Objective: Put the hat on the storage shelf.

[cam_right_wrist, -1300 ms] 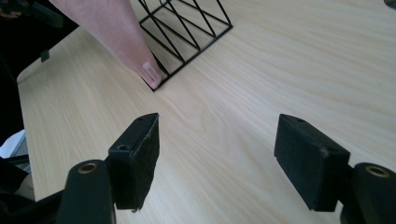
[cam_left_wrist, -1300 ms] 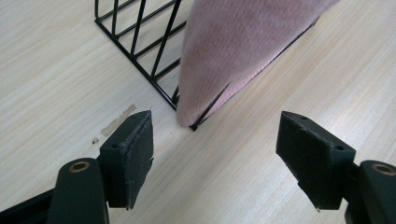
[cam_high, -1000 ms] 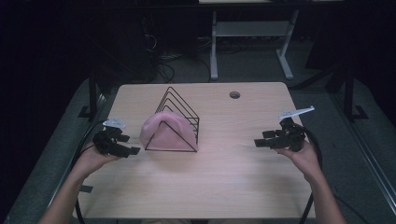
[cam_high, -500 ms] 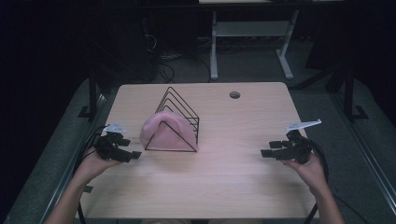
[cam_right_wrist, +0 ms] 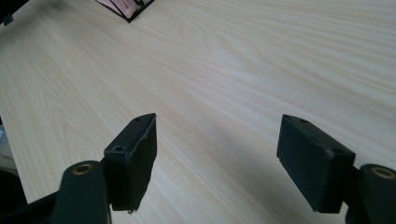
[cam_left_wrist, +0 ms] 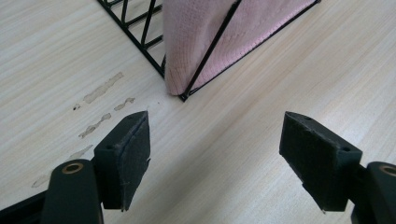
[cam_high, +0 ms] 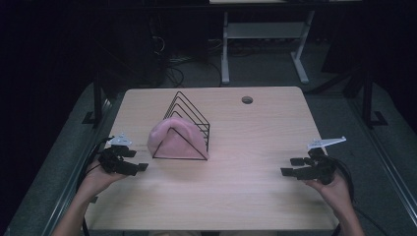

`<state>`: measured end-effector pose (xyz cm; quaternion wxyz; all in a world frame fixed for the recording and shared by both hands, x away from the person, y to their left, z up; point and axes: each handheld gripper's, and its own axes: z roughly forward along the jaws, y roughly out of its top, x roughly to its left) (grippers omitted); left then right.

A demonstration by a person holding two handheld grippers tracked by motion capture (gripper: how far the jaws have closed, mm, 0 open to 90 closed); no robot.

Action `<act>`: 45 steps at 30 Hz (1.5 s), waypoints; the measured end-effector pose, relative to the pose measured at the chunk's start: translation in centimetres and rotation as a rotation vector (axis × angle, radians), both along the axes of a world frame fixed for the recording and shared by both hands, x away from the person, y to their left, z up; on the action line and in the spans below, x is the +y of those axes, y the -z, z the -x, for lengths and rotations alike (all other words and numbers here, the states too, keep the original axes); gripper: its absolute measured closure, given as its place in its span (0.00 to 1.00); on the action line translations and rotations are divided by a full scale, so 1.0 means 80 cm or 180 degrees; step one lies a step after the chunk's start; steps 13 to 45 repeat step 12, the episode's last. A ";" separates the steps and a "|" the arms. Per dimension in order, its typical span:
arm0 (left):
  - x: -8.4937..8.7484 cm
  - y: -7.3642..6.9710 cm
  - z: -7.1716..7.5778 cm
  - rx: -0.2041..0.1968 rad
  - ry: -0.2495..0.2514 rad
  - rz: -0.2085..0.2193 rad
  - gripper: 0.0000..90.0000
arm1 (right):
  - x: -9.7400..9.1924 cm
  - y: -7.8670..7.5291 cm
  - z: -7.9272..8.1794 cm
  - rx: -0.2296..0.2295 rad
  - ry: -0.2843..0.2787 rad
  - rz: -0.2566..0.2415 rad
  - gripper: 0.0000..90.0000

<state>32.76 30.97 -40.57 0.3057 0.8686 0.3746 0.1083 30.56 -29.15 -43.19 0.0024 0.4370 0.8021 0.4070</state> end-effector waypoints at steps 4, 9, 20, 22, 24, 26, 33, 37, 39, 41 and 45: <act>0.000 0.002 0.006 -0.0032 -0.0017 0.0046 0.27 | -0.003 0.005 0.014 -0.0037 0.0009 -0.0002 0.31; -0.003 0.007 0.015 -0.0078 -0.0029 0.0047 0.28 | 0.000 0.011 0.031 -0.0068 0.0016 0.0062 0.30; -0.007 0.011 0.023 -0.0085 -0.0084 0.0115 0.28 | 0.005 0.013 0.045 -0.0152 0.0019 0.0067 0.29; -0.007 0.011 0.023 -0.0085 -0.0084 0.0115 0.28 | 0.005 0.013 0.045 -0.0152 0.0019 0.0067 0.29; -0.007 0.011 0.023 -0.0085 -0.0084 0.0115 0.28 | 0.005 0.013 0.045 -0.0152 0.0019 0.0067 0.29; -0.007 0.011 0.023 -0.0085 -0.0084 0.0115 0.28 | 0.005 0.013 0.045 -0.0152 0.0019 0.0067 0.29; -0.007 0.011 0.023 -0.0085 -0.0084 0.0115 0.28 | 0.005 0.013 0.045 -0.0152 0.0019 0.0067 0.29; -0.007 0.011 0.023 -0.0085 -0.0084 0.0115 0.28 | 0.005 0.013 0.045 -0.0152 0.0019 0.0067 0.29; -0.007 0.011 0.023 -0.0085 -0.0084 0.0115 0.28 | 0.005 0.013 0.045 -0.0152 0.0019 0.0067 0.29; -0.007 0.011 0.023 -0.0085 -0.0084 0.0115 0.28 | 0.005 0.013 0.045 -0.0152 0.0019 0.0067 0.29; -0.007 0.011 0.023 -0.0085 -0.0084 0.0115 0.28 | 0.005 0.013 0.045 -0.0152 0.0019 0.0067 0.29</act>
